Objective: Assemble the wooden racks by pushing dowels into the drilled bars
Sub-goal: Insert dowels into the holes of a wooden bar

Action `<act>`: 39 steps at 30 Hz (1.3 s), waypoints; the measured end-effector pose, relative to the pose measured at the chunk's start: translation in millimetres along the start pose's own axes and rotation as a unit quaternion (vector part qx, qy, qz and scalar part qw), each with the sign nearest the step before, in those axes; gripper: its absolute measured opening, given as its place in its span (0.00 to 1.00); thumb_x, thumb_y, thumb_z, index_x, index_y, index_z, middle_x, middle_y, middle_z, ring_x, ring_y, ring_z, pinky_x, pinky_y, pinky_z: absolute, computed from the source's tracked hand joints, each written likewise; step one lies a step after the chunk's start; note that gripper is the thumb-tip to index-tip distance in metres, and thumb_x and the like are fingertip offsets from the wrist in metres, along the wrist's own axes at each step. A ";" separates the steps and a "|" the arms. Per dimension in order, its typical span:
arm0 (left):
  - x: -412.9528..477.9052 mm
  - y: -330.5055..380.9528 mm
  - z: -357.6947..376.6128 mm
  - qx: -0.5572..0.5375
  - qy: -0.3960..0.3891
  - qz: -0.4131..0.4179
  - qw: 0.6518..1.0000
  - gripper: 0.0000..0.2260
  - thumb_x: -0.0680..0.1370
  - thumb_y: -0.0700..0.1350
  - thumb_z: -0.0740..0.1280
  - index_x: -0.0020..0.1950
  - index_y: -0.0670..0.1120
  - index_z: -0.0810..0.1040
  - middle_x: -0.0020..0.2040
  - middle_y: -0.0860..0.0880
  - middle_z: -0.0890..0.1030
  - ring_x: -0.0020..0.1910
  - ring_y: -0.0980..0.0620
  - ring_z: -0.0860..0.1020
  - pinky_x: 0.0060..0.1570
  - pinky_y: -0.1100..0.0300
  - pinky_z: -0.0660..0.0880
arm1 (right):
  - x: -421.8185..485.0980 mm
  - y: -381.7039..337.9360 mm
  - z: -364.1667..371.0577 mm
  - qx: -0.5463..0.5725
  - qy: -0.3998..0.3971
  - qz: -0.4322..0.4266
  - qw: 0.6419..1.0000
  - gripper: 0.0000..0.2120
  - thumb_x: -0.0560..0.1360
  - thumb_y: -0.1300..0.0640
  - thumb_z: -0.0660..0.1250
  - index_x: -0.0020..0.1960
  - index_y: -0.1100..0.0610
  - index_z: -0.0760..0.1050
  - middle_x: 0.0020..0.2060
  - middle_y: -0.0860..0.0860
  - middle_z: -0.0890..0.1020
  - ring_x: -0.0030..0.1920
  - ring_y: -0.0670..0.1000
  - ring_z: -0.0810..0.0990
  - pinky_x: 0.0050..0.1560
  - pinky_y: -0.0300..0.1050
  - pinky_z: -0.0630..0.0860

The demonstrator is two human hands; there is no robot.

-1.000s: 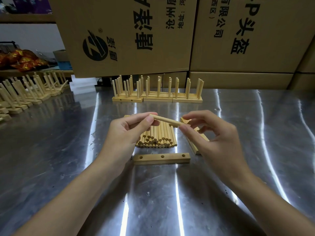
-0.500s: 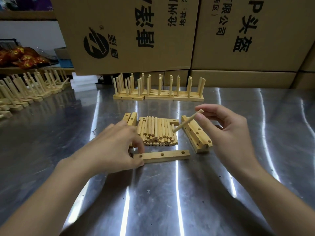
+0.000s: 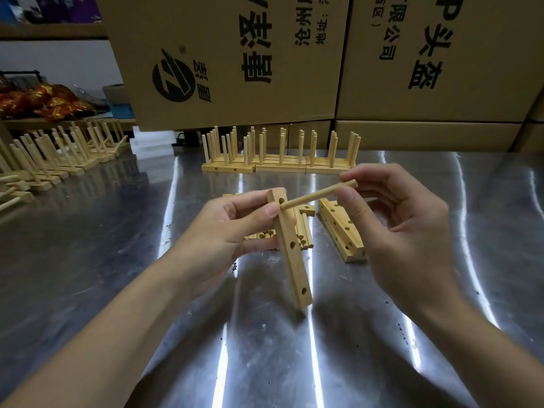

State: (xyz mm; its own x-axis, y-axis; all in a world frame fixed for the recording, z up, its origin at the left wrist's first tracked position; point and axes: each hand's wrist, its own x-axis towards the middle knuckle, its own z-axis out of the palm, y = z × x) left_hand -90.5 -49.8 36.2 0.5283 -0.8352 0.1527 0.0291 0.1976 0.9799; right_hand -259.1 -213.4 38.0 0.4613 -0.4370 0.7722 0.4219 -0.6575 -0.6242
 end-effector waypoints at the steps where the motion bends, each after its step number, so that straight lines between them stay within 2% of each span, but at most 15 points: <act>1: 0.4 -0.5 0.3 -0.005 -0.005 0.000 1.000 0.14 0.83 0.41 0.68 0.68 0.42 0.83 0.58 0.37 0.87 0.60 0.42 0.86 0.54 0.51 0.84 | 0.1 -0.5 -0.1 -0.002 0.004 -0.005 1.000 0.08 0.81 0.62 0.74 0.58 0.53 0.82 0.50 0.46 0.86 0.52 0.51 0.86 0.50 0.40 0.81; 4: 1.1 -1.6 -0.8 -0.012 -0.010 -0.008 1.000 0.13 0.84 0.40 0.67 0.68 0.42 0.83 0.57 0.37 0.87 0.59 0.44 0.86 0.52 0.53 0.84 | 0.1 0.2 -0.7 -0.015 0.010 -0.010 1.000 0.08 0.81 0.62 0.74 0.57 0.53 0.82 0.50 0.46 0.86 0.52 0.52 0.86 0.50 0.44 0.82; 7: 2.1 -2.8 -2.2 -0.024 -0.006 -0.013 1.000 0.13 0.83 0.40 0.68 0.68 0.42 0.84 0.57 0.38 0.87 0.58 0.45 0.86 0.50 0.49 0.85 | -1.0 1.3 -2.2 -0.035 0.006 -0.015 0.999 0.08 0.81 0.62 0.74 0.58 0.55 0.82 0.50 0.46 0.86 0.52 0.53 0.86 0.49 0.47 0.83; 13: 3.2 -3.3 -3.4 -0.046 0.004 -0.015 0.999 0.15 0.81 0.42 0.70 0.67 0.42 0.84 0.58 0.38 0.87 0.61 0.42 0.85 0.49 0.46 0.86 | -1.9 -3.1 -2.2 -0.107 -0.029 -0.062 0.992 0.07 0.80 0.62 0.74 0.58 0.57 0.83 0.49 0.45 0.85 0.48 0.47 0.84 0.49 0.35 0.77; 18: 1.9 -4.2 -4.6 -0.021 0.017 -0.010 1.000 0.17 0.76 0.44 0.74 0.65 0.43 0.85 0.57 0.40 0.87 0.59 0.43 0.86 0.48 0.45 0.87 | -0.7 -6.7 -2.8 -0.159 -0.022 -0.056 0.985 0.06 0.79 0.56 0.74 0.54 0.56 0.84 0.46 0.41 0.84 0.45 0.42 0.82 0.44 0.36 0.76; 21: 1.3 -4.7 -4.3 -0.002 0.028 -0.009 1.000 0.19 0.74 0.46 0.75 0.65 0.44 0.85 0.56 0.40 0.87 0.58 0.43 0.86 0.49 0.42 0.86 | 0.4 -7.7 -3.6 -0.180 -0.022 -0.032 0.983 0.07 0.80 0.52 0.73 0.53 0.55 0.84 0.43 0.40 0.84 0.44 0.45 0.82 0.43 0.39 0.75; 24: 1.4 -3.2 -2.6 -0.004 0.032 -0.007 0.999 0.20 0.73 0.46 0.76 0.65 0.44 0.85 0.56 0.41 0.88 0.56 0.44 0.87 0.46 0.47 0.87 | 1.8 -4.7 -4.3 -0.192 -0.026 -0.014 0.981 0.06 0.81 0.52 0.72 0.49 0.54 0.83 0.41 0.40 0.83 0.44 0.46 0.81 0.41 0.39 0.73; 28: 0.5 -2.6 0.9 -0.016 0.027 0.003 1.000 0.19 0.72 0.47 0.77 0.62 0.46 0.87 0.56 0.41 0.87 0.55 0.44 0.87 0.45 0.49 0.86 | -0.5 2.5 -3.6 -0.218 -0.016 0.000 0.976 0.16 0.85 0.49 0.67 0.40 0.52 0.78 0.31 0.45 0.76 0.35 0.48 0.75 0.36 0.42 0.67; 30: 0.6 -2.3 1.2 -0.020 0.029 0.005 0.999 0.17 0.74 0.46 0.77 0.62 0.46 0.87 0.57 0.41 0.87 0.57 0.44 0.87 0.45 0.50 0.86 | -2.0 5.7 -3.6 -0.203 -0.027 0.026 0.979 0.17 0.85 0.46 0.66 0.39 0.51 0.78 0.31 0.47 0.77 0.34 0.49 0.76 0.35 0.45 0.69; 33: 1.2 -2.5 1.0 -0.044 0.040 -0.002 0.998 0.16 0.77 0.43 0.74 0.65 0.43 0.85 0.56 0.40 0.87 0.56 0.44 0.87 0.42 0.52 0.86 | -3.3 7.8 -2.1 -0.151 -0.030 0.060 0.986 0.20 0.85 0.40 0.61 0.42 0.50 0.80 0.35 0.49 0.81 0.37 0.50 0.79 0.38 0.51 0.74; 35: 2.6 -0.9 -0.1 -0.092 0.056 -0.009 0.994 0.17 0.78 0.42 0.73 0.67 0.40 0.83 0.54 0.40 0.87 0.54 0.45 0.87 0.41 0.53 0.86 | -1.9 12.3 -3.2 -0.126 -0.014 0.077 0.989 0.20 0.86 0.40 0.57 0.46 0.49 0.81 0.39 0.46 0.83 0.42 0.48 0.82 0.41 0.46 0.75; 37: 4.7 0.9 -3.0 -0.135 0.081 -0.013 0.987 0.18 0.79 0.43 0.72 0.67 0.39 0.81 0.52 0.41 0.86 0.53 0.46 0.86 0.41 0.53 0.86 | -1.1 22.6 -6.2 -0.183 -0.027 0.079 0.979 0.15 0.86 0.43 0.59 0.50 0.46 0.81 0.45 0.41 0.83 0.50 0.45 0.80 0.47 0.41 0.74; 39: 6.3 1.3 -7.1 -0.167 0.112 -0.017 0.980 0.16 0.80 0.45 0.71 0.66 0.40 0.82 0.50 0.43 0.86 0.51 0.49 0.86 0.43 0.54 0.86 | -4.8 35.7 -8.6 -0.301 -0.089 0.057 0.948 0.11 0.84 0.44 0.62 0.57 0.43 0.82 0.53 0.37 0.80 0.59 0.44 0.74 0.57 0.40 0.70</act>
State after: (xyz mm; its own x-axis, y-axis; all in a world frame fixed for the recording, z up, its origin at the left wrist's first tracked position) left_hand -81.1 -51.2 37.5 0.6934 -0.7187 0.0514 0.3060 0.3583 0.8820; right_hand -253.0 -240.1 13.0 0.6246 -0.4507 0.6378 -0.1360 -0.8670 -0.4795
